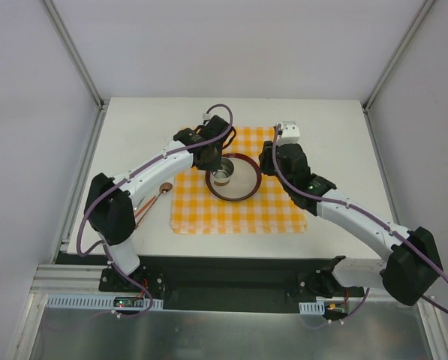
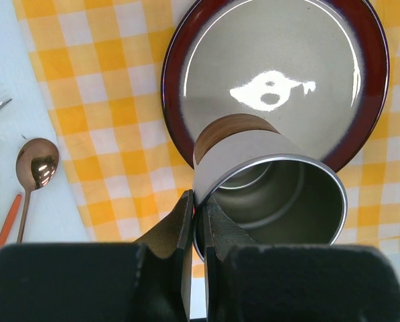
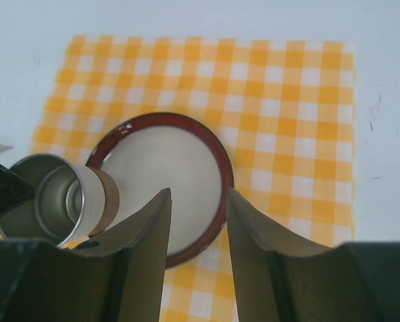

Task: Set the dinner table for one person
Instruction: Place the cup on the napkin.

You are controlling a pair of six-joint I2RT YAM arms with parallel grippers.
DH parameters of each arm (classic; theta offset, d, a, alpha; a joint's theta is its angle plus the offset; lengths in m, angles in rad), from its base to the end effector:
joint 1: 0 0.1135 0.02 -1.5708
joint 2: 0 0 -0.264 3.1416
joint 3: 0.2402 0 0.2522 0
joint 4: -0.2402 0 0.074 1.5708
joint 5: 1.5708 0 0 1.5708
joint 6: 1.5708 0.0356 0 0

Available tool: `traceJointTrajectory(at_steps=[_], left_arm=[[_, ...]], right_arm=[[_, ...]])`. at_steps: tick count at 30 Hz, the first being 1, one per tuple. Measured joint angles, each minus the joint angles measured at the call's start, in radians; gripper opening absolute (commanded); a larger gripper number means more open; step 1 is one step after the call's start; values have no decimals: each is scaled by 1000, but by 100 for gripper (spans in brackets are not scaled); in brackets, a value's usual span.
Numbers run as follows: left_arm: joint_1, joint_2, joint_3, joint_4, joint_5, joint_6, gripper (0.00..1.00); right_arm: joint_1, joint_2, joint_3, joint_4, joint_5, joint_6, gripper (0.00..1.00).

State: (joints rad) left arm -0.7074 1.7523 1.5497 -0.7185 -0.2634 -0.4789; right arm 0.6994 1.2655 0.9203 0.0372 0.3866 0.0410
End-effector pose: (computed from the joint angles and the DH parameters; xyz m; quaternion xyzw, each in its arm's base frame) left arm 0.2988 -0.2433 0.2964 0.0655 0.9381 -0.0737 0.3319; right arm 0.2332 0.1786 0.3064 -0.1488 0.7863 0.0650 0.5961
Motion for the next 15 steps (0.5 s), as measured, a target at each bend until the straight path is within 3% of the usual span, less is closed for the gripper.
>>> traceJointTrajectory(at_steps=[5,15], left_arm=[[-1,-18,-11,2,0,-1,0],[-5,-32,-21,9,-1,0,0]], right_arm=[[2,-69,-86,117,-2,3,42],[48,-22,-66,164,-29,8,40]])
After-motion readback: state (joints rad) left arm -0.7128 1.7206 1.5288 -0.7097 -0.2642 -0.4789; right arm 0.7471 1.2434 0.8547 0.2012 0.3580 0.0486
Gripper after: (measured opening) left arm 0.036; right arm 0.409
